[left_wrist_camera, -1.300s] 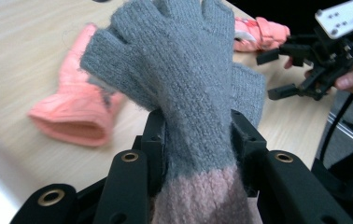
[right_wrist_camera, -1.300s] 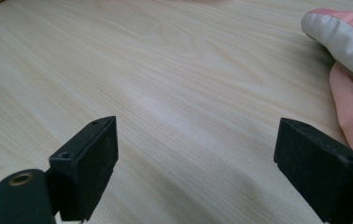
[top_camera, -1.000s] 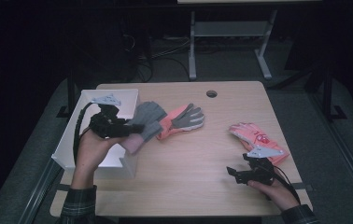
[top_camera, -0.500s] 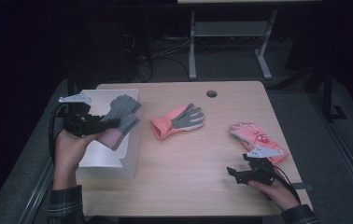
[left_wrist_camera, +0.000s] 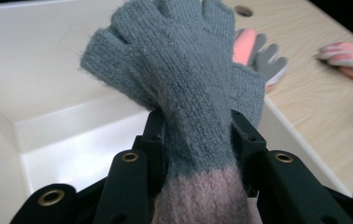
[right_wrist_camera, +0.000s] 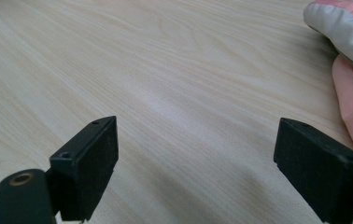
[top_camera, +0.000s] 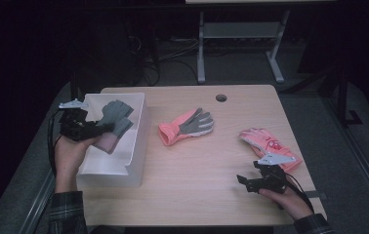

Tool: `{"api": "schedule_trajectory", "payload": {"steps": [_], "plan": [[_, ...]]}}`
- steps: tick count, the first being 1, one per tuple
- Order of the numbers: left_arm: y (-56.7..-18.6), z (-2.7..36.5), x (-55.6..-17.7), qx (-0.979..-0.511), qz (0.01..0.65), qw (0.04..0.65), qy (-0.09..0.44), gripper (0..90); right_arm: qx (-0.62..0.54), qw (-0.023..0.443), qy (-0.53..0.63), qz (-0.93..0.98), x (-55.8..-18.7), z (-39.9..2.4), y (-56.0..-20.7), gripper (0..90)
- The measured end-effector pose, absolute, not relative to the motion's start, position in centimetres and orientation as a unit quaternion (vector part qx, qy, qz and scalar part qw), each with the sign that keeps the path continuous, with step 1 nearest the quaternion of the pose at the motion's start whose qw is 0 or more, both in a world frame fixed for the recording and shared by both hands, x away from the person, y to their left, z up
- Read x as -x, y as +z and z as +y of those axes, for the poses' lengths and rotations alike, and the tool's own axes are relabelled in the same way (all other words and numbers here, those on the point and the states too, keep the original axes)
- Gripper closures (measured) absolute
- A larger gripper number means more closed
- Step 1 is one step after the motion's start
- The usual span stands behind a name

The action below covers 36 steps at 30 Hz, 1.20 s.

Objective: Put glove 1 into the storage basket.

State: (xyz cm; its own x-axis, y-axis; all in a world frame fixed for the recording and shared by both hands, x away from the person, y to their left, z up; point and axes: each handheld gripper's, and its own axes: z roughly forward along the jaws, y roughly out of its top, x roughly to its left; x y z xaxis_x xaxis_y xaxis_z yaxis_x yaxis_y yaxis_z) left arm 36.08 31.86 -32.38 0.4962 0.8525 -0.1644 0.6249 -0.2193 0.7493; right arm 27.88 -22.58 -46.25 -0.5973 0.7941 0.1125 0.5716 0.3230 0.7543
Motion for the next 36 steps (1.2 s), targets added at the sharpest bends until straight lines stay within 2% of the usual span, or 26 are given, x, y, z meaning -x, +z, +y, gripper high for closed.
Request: {"api": "schedule_trajectory", "payload": {"steps": [12,27,33,36], "plan": [[-36.8,32.5,-38.9,-0.777,0.508,0.345,0.138,64.1,-0.425,0.138,0.397,0.802,-27.9,-22.5,-46.3,13.8],[-40.8,33.3,-40.7,-0.778,0.548,0.271,0.143,63.2,-0.431,0.136,0.394,0.8,-27.7,-22.6,-46.3,13.8],[-41.8,33.1,-41.1,-0.788,0.554,0.232,0.135,59.5,-0.432,0.137,0.394,0.8,-27.7,-22.8,-46.3,13.9],[-42.1,32.7,-41.3,-0.793,0.554,0.208,0.145,53.4,-0.429,0.141,0.395,0.8,-27.6,-22.9,-46.2,13.9]]}}
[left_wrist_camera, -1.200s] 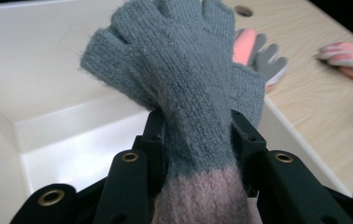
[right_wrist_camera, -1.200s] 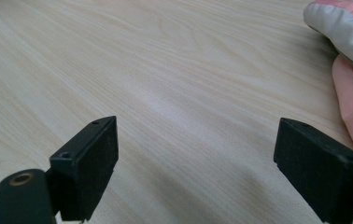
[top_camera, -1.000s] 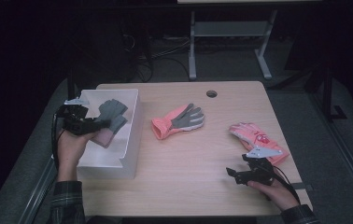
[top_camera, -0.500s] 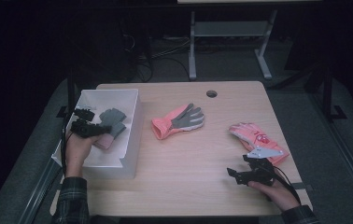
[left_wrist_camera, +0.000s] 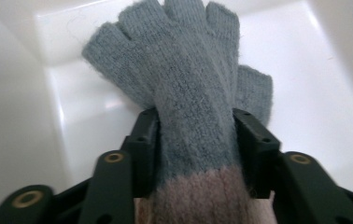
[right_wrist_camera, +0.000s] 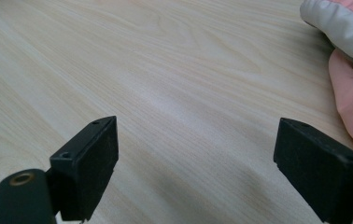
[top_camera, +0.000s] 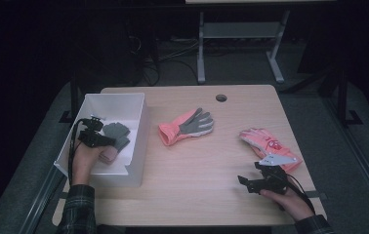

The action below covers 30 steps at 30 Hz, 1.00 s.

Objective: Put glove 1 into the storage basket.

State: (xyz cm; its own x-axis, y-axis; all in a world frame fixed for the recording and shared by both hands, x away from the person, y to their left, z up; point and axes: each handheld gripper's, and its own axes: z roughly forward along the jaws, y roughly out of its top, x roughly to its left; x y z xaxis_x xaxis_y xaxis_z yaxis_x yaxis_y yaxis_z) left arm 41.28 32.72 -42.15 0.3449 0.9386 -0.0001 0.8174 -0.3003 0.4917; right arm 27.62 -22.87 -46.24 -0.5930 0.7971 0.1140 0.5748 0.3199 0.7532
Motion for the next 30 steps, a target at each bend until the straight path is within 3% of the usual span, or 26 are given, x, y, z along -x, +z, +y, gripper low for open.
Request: {"api": "schedule_trajectory", "payload": {"steps": [12,19,30], "plan": [[-42.1,32.0,-41.2,-0.786,0.562,0.192,0.171,24.6,-0.429,0.138,0.397,0.799,-27.6,-22.9,-46.2,14.0],[-40.2,31.9,-40.4,-0.788,0.548,0.226,0.168,18.0,-0.427,0.138,0.396,0.801,-27.6,-22.9,-46.2,14.0],[-36.8,31.9,-38.8,-0.786,0.52,0.295,0.158,15.2,-0.431,0.134,0.396,0.799,-27.6,-22.9,-46.2,14.0]]}}
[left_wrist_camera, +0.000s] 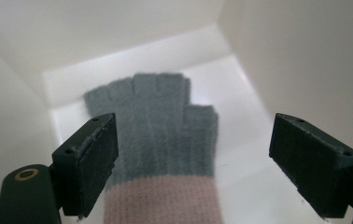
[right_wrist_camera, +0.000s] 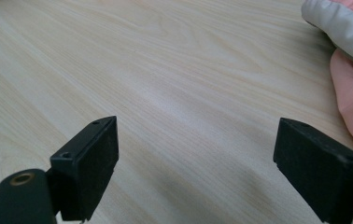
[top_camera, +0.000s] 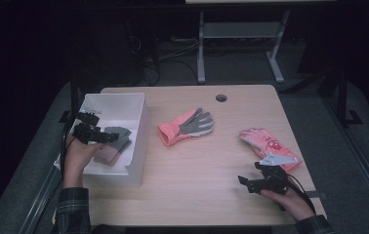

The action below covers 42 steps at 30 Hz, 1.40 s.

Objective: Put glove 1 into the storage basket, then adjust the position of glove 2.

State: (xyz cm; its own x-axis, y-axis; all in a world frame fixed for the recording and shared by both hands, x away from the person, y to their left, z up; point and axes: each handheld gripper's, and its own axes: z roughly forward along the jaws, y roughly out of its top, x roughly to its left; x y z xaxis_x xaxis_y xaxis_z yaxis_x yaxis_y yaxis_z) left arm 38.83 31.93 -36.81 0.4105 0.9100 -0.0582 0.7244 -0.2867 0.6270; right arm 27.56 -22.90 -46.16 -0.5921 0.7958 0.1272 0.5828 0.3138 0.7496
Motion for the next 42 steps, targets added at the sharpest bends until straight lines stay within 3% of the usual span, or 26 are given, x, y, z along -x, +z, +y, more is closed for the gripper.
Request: {"api": "schedule_trajectory", "payload": {"steps": [25,37,42], "plan": [[-32.3,25.7,-36.7,-0.814,0.41,0.4,0.093,14.5,-0.431,0.133,0.392,0.802,-27.7,-22.8,-46.3,14.0],[-31.5,21.0,-36.5,-0.831,0.374,0.405,0.075,15.7,-0.432,0.131,0.391,0.802,-27.5,-22.5,-46.2,14.0],[-31.5,18.2,-36.9,-0.837,0.359,0.408,0.072,20.1,-0.428,0.132,0.392,0.804,-27.5,-22.5,-46.2,14.0]]}}
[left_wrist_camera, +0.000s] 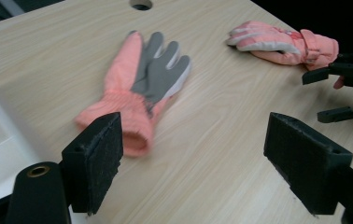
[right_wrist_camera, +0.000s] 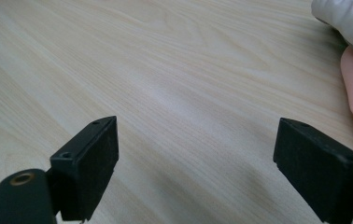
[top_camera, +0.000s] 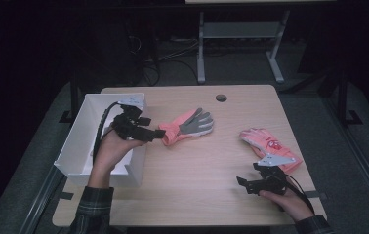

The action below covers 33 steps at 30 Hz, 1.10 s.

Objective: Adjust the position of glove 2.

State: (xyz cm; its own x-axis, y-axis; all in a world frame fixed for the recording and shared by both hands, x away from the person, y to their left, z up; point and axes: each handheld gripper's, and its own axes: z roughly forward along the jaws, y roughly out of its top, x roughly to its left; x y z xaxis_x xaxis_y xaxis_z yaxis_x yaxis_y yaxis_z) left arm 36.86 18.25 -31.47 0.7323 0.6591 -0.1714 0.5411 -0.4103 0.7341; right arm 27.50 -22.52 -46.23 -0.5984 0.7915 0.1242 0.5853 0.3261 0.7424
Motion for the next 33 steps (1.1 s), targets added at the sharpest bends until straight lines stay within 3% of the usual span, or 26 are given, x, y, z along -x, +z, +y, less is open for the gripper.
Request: {"api": "schedule_trajectory", "payload": {"steps": [5,9,15,19,24,33], "plan": [[-31.7,15.3,-37.5,-0.842,0.345,0.409,0.065,24.2,-0.429,0.131,0.394,0.803,-27.5,-22.6,-46.2,14.0],[-32.1,13.4,-38.1,-0.854,0.327,0.4,0.068,32.4,-0.43,0.129,0.396,0.801,-27.5,-22.7,-46.2,14.0],[-33.3,10.9,-39.3,-0.858,0.326,0.387,0.087,52.9,-0.427,0.13,0.398,0.801,-27.4,-22.6,-46.1,14.0],[-34.6,9.8,-40.5,-0.856,0.336,0.385,0.083,74.4,-0.424,0.129,0.398,0.803,-27.4,-22.5,-46.1,14.0],[-36.3,8.9,-42.2,-0.856,0.35,0.365,0.107,89.5,-0.423,0.127,0.399,0.804,-27.4,-22.5,-46.1,14.0],[-40.0,8.6,-45.6,-0.852,0.381,0.336,0.125,89.7,-0.419,0.125,0.401,0.805,-27.4,-22.3,-46.1,14.0]]}}
